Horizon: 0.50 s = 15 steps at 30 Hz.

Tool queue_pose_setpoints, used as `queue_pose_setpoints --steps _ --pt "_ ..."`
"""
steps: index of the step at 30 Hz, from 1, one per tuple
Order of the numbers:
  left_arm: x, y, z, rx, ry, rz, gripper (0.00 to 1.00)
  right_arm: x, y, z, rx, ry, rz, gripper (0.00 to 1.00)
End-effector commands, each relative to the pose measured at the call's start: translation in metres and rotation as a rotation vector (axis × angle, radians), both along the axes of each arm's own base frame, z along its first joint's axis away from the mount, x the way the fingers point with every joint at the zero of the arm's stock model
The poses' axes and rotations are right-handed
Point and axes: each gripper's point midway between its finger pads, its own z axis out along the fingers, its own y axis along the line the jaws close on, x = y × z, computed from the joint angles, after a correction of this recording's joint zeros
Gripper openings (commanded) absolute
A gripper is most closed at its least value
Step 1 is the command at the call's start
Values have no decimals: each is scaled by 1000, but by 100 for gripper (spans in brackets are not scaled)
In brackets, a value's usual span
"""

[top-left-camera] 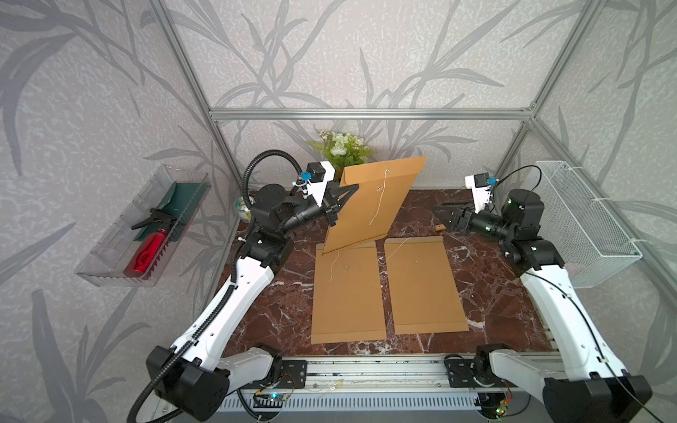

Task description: Open the file bag

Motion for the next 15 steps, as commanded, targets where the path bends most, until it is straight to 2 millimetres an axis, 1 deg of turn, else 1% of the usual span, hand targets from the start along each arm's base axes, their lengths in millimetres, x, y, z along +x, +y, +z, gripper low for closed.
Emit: queue_pose_setpoints --steps 1,8,15 --pt "-21 -5 24 -40 -49 -115 0 -17 12 48 70 -192 115 68" --pt "-38 -6 28 -90 -30 -204 0 -13 16 54 71 -240 159 72" --pt "-46 -4 29 -124 -13 -234 0 -1 20 63 109 -253 186 73"
